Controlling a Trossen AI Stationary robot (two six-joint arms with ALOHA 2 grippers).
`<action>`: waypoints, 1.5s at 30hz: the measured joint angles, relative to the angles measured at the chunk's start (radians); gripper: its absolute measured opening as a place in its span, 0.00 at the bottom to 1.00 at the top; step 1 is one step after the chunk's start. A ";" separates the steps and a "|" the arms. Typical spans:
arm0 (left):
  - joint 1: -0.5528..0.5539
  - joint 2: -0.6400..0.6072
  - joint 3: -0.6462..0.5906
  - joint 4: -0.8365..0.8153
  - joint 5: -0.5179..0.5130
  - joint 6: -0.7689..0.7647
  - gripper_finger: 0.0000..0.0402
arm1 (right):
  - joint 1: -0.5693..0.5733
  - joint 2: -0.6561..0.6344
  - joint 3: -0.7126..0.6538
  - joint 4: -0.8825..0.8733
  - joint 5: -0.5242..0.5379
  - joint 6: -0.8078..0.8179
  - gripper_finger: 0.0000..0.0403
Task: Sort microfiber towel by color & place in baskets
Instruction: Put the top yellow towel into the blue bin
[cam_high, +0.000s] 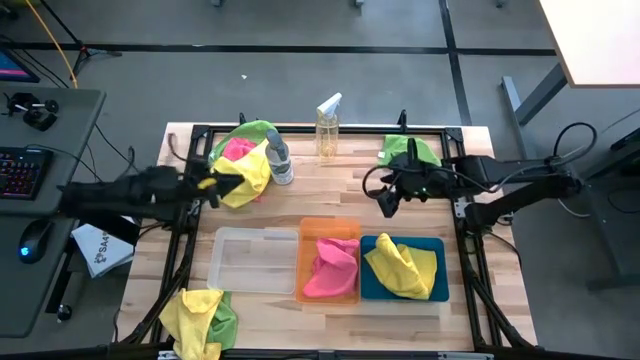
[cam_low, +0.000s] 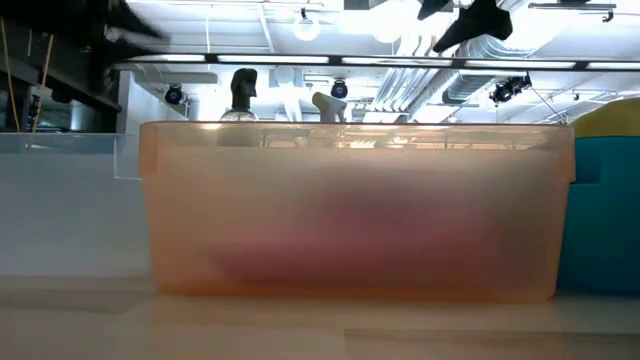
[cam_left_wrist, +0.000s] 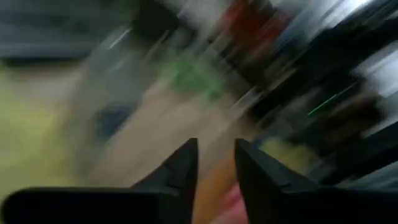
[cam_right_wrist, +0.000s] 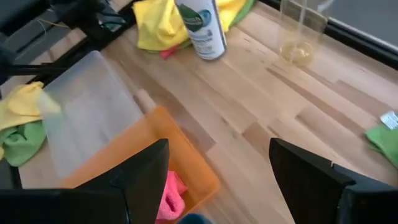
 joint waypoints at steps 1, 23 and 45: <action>0.012 0.052 0.050 -0.135 0.010 0.010 0.28 | -0.011 0.000 0.000 -0.008 -0.008 0.000 0.68; 0.150 0.843 0.184 -0.201 -0.043 0.331 0.58 | -0.051 0.000 0.000 -0.062 -0.020 0.005 0.68; 0.315 1.059 0.212 -0.177 0.022 0.179 0.51 | -0.050 0.000 -0.044 -0.067 -0.007 -0.018 0.68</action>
